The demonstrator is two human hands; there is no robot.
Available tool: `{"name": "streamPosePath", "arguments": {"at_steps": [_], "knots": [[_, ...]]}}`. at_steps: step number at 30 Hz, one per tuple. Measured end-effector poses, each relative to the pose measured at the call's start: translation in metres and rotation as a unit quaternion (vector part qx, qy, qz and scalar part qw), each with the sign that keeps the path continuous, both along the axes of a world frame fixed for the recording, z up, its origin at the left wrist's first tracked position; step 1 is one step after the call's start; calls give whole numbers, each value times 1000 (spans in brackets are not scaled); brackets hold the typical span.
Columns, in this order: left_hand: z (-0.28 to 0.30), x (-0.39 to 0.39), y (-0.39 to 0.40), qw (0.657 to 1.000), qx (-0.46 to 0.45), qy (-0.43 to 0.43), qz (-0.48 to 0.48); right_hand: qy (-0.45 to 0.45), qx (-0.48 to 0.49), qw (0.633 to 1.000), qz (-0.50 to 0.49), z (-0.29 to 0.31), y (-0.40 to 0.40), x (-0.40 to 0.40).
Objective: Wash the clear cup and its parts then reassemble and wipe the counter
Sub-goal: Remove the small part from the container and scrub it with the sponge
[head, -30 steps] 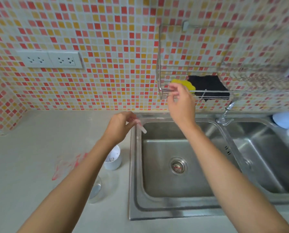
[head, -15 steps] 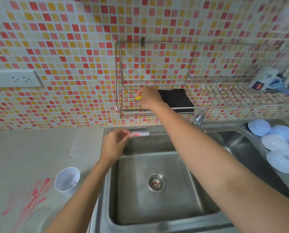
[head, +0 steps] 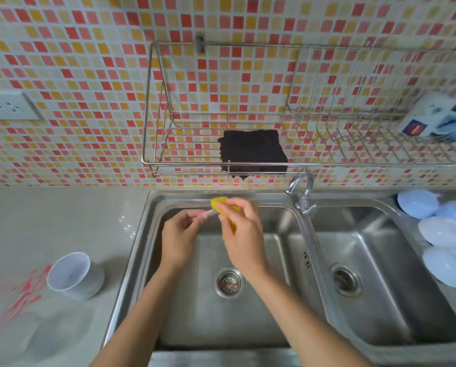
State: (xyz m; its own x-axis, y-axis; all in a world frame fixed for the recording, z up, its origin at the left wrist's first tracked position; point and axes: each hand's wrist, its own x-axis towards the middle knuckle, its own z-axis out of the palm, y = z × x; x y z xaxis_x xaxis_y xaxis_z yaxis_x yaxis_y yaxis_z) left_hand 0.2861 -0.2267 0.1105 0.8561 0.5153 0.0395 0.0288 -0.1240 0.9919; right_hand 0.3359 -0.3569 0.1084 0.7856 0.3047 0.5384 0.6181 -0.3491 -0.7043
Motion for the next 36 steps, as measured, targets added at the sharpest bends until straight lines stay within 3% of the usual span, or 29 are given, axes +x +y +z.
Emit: {"name": "streamPosePath", "arguments": {"at_steps": [3,8,11,15,19,22,26,36], "knots": [[-5,4,-17,999,-7,14,33,33,-26,998,-47,-13,-9,16],[-13,11,-30,998,14,41,35,10,-72,997,24,-23,-16,16],[-14,14,-36,997,31,54,52,76,-50,994,-63,-34,-24,30],[-18,20,-37,995,49,83,40,52,-51,997,0,-34,-24,12],[-18,21,-43,992,69,93,46,106,-3,992,-71,-41,-30,19],[-19,24,-46,993,56,100,31,69,-17,997,-36,-40,-31,6],[-18,27,-56,992,61,107,40,103,28,990,-87,-46,-43,11],[-21,25,-58,989,64,129,28,34,-75,995,-59,-60,-52,26]]}}
